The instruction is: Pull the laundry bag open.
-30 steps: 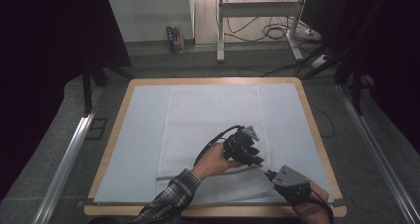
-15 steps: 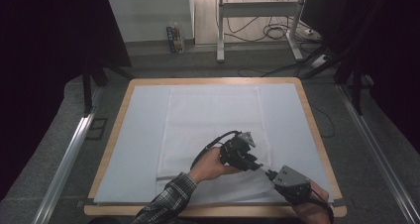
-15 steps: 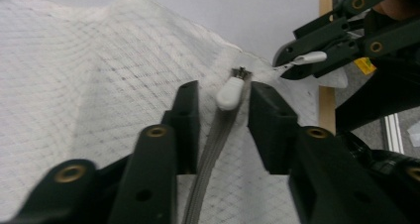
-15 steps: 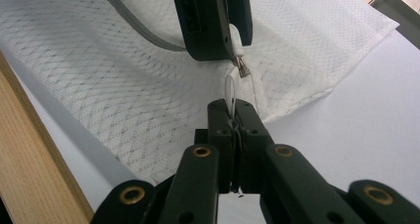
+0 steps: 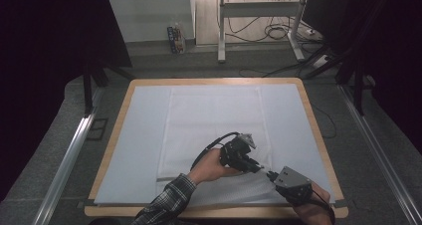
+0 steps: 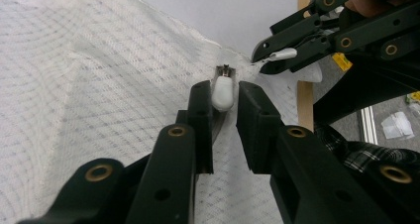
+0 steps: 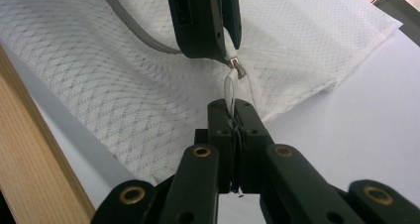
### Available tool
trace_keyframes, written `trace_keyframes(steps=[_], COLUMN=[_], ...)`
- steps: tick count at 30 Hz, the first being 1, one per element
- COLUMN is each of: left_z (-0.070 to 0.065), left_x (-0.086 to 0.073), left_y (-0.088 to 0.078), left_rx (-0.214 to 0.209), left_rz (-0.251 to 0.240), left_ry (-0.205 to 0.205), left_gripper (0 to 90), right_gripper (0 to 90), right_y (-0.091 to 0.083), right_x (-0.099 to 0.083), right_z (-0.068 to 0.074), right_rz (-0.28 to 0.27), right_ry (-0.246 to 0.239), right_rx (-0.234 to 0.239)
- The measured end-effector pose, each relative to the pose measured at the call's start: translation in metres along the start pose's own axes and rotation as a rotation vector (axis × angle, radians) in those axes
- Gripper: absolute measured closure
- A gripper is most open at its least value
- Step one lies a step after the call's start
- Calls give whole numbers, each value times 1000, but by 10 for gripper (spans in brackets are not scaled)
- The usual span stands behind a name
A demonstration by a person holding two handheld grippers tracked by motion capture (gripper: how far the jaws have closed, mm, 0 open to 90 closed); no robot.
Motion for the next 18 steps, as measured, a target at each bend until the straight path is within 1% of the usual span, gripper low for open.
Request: trace_keyframes(steps=[2, 5, 7, 8, 11, 12, 13, 15, 16, 18], left_z=[0, -2, -2, -3, -2, -3, -1, -1, 0, 0], left_x=[0, 1, 0, 1, 2, 3, 3, 3, 2, 3], left_y=[-1, -3, -5, -4, -3, -1, -2, 0, 1, 4], left_rx=[1, -5, 3, 5, 4, -2, 0, 6, 12, 16], left_rz=[4, -6, 16, 10, 10, -5, 6, 12, 27, 28], left_ry=[7, 4, 27, 15, 0, -23, -13, -20, -9, -22], left_gripper=[741, 732, 730, 730, 735, 738, 738, 743, 749, 766], right_gripper=[862, 862, 862, 862, 862, 862, 862, 862, 862, 862], right_y=[0, 0, 0, 0, 0, 0, 1, 1, 1, 1], right_x=[0, 0, 0, 0, 0, 0, 0, 0, 0, 0], right_z=[0, 0, 0, 0, 0, 0, 0, 1, 1, 2], right_rz=[1, 1, 1, 1, 2, 3, 5, 7, 7, 6], right_ry=[-2, 2, 3, 2, -3, -4, -7, -9, -12, -14], right_rx=[1, -1, -1, -1, -2, -3, -3, -1, -1, 0])
Point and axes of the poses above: each handheld gripper's, and its own axes: y roughly forward along the jaws, x roughly out of its top, z roughly to its left, the point moved 8 cm from there along y, roughly forward along the jaws, and after that the axes turned 3 degrees about z, right-handed, at the moved point
